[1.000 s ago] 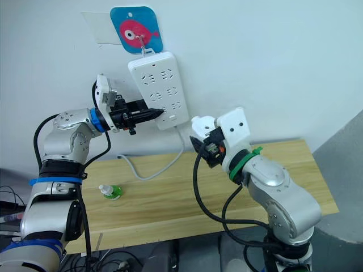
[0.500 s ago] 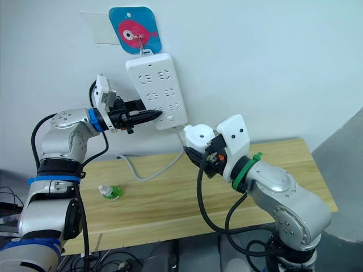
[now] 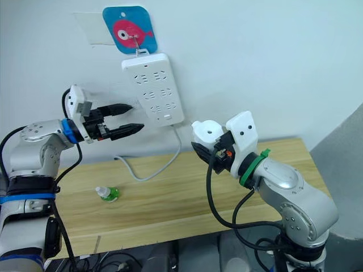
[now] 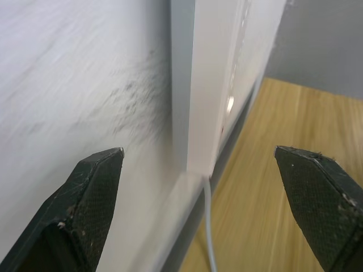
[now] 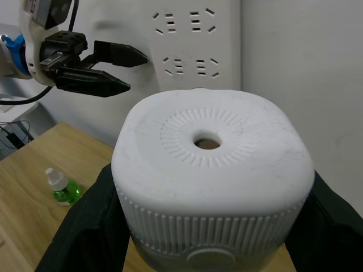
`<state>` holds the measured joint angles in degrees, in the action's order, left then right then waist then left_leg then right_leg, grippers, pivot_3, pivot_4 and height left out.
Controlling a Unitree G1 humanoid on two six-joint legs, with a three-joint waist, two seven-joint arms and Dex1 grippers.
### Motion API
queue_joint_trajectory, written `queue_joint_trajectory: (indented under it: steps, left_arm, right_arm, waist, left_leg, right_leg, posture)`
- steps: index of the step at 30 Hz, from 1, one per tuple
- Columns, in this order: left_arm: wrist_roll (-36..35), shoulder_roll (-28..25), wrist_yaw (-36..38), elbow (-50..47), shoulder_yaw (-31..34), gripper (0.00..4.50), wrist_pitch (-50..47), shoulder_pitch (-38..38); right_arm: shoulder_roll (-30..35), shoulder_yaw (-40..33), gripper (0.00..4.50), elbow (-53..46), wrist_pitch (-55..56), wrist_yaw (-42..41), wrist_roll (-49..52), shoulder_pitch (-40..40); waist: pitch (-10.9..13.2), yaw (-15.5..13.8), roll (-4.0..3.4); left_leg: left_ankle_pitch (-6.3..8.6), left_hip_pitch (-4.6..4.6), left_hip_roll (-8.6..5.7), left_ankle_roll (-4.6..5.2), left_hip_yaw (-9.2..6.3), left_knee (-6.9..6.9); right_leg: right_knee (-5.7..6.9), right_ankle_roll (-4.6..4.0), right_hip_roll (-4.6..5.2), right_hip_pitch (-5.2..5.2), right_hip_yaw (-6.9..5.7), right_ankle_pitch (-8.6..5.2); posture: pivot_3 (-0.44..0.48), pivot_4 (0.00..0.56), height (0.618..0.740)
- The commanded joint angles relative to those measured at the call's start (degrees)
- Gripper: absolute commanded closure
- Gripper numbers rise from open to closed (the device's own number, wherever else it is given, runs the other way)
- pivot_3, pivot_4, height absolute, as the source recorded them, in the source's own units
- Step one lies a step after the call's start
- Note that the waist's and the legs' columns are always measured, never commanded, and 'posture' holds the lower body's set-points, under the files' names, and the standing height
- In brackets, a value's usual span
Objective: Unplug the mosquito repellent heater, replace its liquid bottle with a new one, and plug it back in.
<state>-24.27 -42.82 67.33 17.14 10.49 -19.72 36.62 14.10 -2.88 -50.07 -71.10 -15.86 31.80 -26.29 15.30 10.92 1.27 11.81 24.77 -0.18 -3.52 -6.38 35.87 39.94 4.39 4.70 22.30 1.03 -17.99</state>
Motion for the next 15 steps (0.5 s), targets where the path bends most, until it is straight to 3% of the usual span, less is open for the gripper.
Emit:
queue_joint_trajectory:
  steps: [1,5,15]
  left_arm:
    - [-4.27,-1.55,-2.16,-10.88,3.64,0.03,-4.76,-5.19]
    - [-6.85,-2.07,-4.16,-19.56,4.78,0.03,-8.8,-10.86]
    - [-15.04,3.65,-13.14,-40.24,3.24,0.03,-16.01,-22.38]
  right_arm:
    - [0.48,-0.11,1.45,-1.02,2.72,-0.19,1.13,-0.45]
    - [0.82,0.28,1.45,-0.09,4.06,-0.09,1.38,-0.63]
    - [1.05,0.95,1.45,1.03,5.65,0.42,2.18,-1.62]
  waist:
    - [0.0,-0.14,0.0]
    - [-0.01,-0.82,0.0]
    - [-0.06,-2.21,0.0]
  left_leg:
    - [0.0,0.01,0.0,0.0,0.0,0.0]
    - [0.0,0.01,0.01,-0.01,-0.01,0.0]
    - [-0.03,0.01,-0.03,-0.06,0.04,0.04]
  right_leg:
    - [-0.04,0.0,0.01,0.0,0.0,0.0]
    - [0.0,0.0,0.02,0.01,-0.03,0.0]
    - [0.04,-0.01,0.05,0.0,0.03,0.01]
  posture:
    - [-0.229,0.221,0.73]
    - [-0.214,0.21,0.73]
    - [-0.213,0.193,0.73]
